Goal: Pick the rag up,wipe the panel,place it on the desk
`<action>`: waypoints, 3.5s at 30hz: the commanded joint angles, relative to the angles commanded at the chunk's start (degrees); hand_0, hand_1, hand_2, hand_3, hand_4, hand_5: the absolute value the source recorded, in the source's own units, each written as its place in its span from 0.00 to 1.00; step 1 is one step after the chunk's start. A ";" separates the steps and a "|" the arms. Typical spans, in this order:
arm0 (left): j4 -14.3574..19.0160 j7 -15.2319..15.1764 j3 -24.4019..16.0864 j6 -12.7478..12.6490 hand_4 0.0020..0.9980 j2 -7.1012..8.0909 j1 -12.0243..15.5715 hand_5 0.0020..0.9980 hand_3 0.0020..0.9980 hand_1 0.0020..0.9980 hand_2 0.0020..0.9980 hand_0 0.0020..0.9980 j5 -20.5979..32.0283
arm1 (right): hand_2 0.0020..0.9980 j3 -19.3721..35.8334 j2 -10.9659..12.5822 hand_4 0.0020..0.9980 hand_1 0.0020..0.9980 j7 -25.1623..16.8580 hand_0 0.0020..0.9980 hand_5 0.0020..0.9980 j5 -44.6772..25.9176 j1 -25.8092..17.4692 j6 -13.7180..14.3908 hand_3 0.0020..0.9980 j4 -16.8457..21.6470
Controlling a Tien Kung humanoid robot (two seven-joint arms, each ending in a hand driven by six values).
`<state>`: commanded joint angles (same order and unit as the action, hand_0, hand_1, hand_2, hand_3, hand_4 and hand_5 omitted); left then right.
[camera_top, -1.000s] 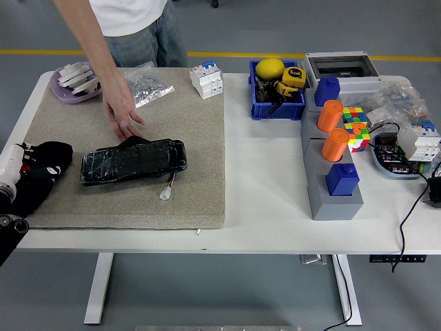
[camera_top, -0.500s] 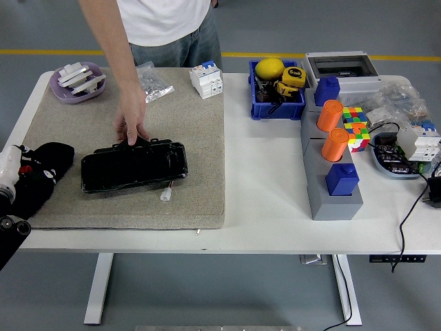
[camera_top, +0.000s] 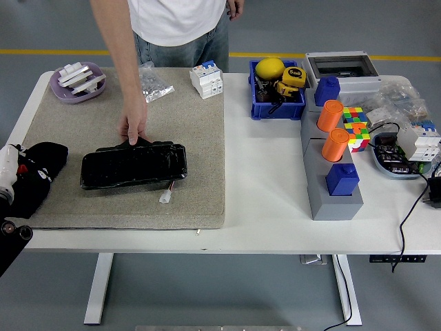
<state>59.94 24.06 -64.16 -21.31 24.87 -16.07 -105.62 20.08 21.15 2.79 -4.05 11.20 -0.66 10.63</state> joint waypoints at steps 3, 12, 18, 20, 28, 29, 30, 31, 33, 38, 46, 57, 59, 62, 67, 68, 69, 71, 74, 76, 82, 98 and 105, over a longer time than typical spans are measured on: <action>0.57 0.01 -0.49 -0.25 0.19 0.08 0.20 0.00 0.50 0.19 0.54 0.22 -0.56 | 0.63 -0.35 0.01 1.00 0.50 0.05 0.71 0.55 -0.30 0.03 -0.06 0.62 -0.03; 12.05 6.98 -6.05 2.21 0.21 0.48 4.08 0.00 0.50 0.19 0.54 0.21 -9.62 | 0.63 -0.76 -0.16 1.00 0.50 0.09 0.71 0.55 -0.87 0.11 -0.24 0.62 -0.18; 18.78 11.67 -8.85 3.57 0.21 -0.47 7.77 0.00 0.50 0.18 0.53 0.20 -13.51 | 0.63 -0.78 -0.07 1.00 0.49 0.10 0.71 0.55 -1.09 0.04 -0.27 0.62 -0.30; 20.81 12.45 -8.85 3.72 0.21 -0.93 8.82 0.00 0.50 0.18 0.53 0.19 -13.86 | 0.63 0.48 -0.09 1.00 0.50 0.39 0.71 0.55 0.00 0.06 -0.16 0.62 -0.32; 23.98 12.92 -5.22 3.87 0.21 -2.66 9.48 0.00 0.50 0.18 0.53 0.19 -14.20 | 0.63 0.73 -0.01 1.00 0.50 0.61 0.71 0.56 0.57 0.37 -0.04 0.62 -0.32; 24.54 12.92 -4.63 3.82 0.21 -2.90 9.65 0.00 0.50 0.18 0.53 0.19 -14.42 | 0.63 0.97 0.01 1.00 0.50 0.61 0.71 0.56 0.74 0.35 0.01 0.62 -0.32; 24.87 12.92 -4.16 3.78 0.21 -3.10 9.75 0.00 0.50 0.18 0.53 0.19 -14.68 | 0.63 1.01 0.04 1.00 0.50 0.60 0.71 0.56 0.75 0.32 0.01 0.62 -0.32; 25.16 12.92 -3.65 3.85 0.21 -3.33 9.85 0.00 0.50 0.18 0.53 0.19 -14.86 | 0.63 0.68 0.07 1.00 0.50 0.54 0.71 0.56 0.47 0.28 -0.02 0.62 -0.32; 25.58 12.92 -2.53 3.90 0.21 -3.61 10.01 0.00 0.50 0.18 0.53 0.19 -14.80 | 0.63 0.75 0.10 1.00 0.49 0.51 0.71 0.56 0.49 0.19 -0.01 0.62 -0.32; 26.16 12.92 0.01 3.17 0.21 -4.08 10.08 0.00 0.51 0.18 0.53 0.19 -14.93 | 0.63 2.01 0.07 1.00 0.50 0.88 0.71 0.56 1.66 0.24 0.07 0.62 -0.32; 27.36 12.92 3.90 1.96 0.22 -4.31 8.88 0.00 0.51 0.18 0.53 0.19 -14.78 | 0.63 2.49 0.11 1.00 0.49 1.01 0.71 0.56 2.13 0.11 0.10 0.62 -0.32; 26.16 12.92 10.58 1.80 0.22 -5.20 4.03 0.00 0.51 0.18 0.53 0.19 -13.77 | 0.63 1.93 0.23 1.00 0.49 1.15 0.71 0.56 1.67 0.31 0.05 0.62 -0.32; 25.98 12.92 12.23 1.89 0.22 -5.45 2.78 0.00 0.51 0.18 0.53 0.19 -13.35 | 0.63 1.39 0.27 1.00 0.49 1.11 0.71 0.56 1.24 0.37 0.01 0.62 -0.32; 25.85 12.92 14.46 1.88 0.21 -5.66 1.47 0.00 0.51 0.18 0.53 0.19 -12.86 | 0.63 0.86 0.32 1.00 0.49 1.07 0.71 0.56 0.79 0.48 -0.03 0.62 -0.32; 25.71 12.92 18.04 1.94 0.21 -6.35 -0.36 0.00 0.51 0.18 0.53 0.19 -12.29 | 0.63 0.78 0.34 1.00 0.49 1.09 0.71 0.56 0.78 0.55 -0.04 0.62 -0.32; 25.68 12.92 18.41 2.00 0.21 -6.45 -0.57 0.00 0.51 0.18 0.53 0.19 -12.14 | 0.63 0.82 0.33 1.00 0.50 1.12 0.71 0.56 0.82 0.56 -0.04 0.62 -0.32; 25.56 12.92 19.11 1.94 0.21 -6.73 -1.04 0.00 0.51 0.18 0.53 0.19 -12.01 | 0.63 0.22 0.35 1.00 0.50 1.03 0.71 0.56 0.33 0.58 -0.11 0.62 -0.32; 25.08 12.92 20.27 2.05 0.21 -7.64 -2.09 0.00 0.51 0.18 0.53 0.19 -11.56 | 0.63 0.44 0.35 1.00 0.50 1.10 0.71 0.56 0.57 0.63 -0.09 0.62 -0.32; 24.06 12.92 21.37 2.19 0.21 -9.55 -3.71 0.00 0.51 0.18 0.53 0.19 -10.63 | 0.63 0.24 0.32 1.00 0.50 1.08 0.71 0.56 0.45 0.68 -0.13 0.62 -0.32; 23.80 12.92 22.08 2.20 0.21 -10.39 -4.54 0.00 0.51 0.18 0.53 0.19 -10.32 | 0.63 -0.56 0.29 1.00 0.50 0.92 0.71 0.56 -0.22 0.74 -0.18 0.62 -0.32; 23.43 12.92 23.66 2.21 0.20 -10.97 -5.91 0.00 0.51 0.18 0.53 0.19 -9.81 | 0.63 -1.20 0.38 1.00 0.50 0.81 0.71 0.56 -0.80 0.81 -0.22 0.62 -0.32; 22.63 12.92 21.22 2.05 0.20 -8.88 -3.34 0.00 0.51 0.18 0.53 0.19 -11.61 | 0.63 -0.75 0.58 1.00 0.49 0.94 0.71 0.56 -0.44 0.58 -0.13 0.62 -0.32; 21.93 12.92 17.96 2.00 0.20 -7.48 -2.22 0.00 0.51 0.17 0.53 0.19 -12.64 | 0.63 -0.18 0.48 1.00 0.49 0.98 0.71 0.55 0.08 0.37 -0.15 0.62 -0.32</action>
<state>81.87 36.98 -46.20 -19.31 17.39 -18.29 -118.26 19.89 21.62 3.77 -3.97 11.57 -0.82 10.31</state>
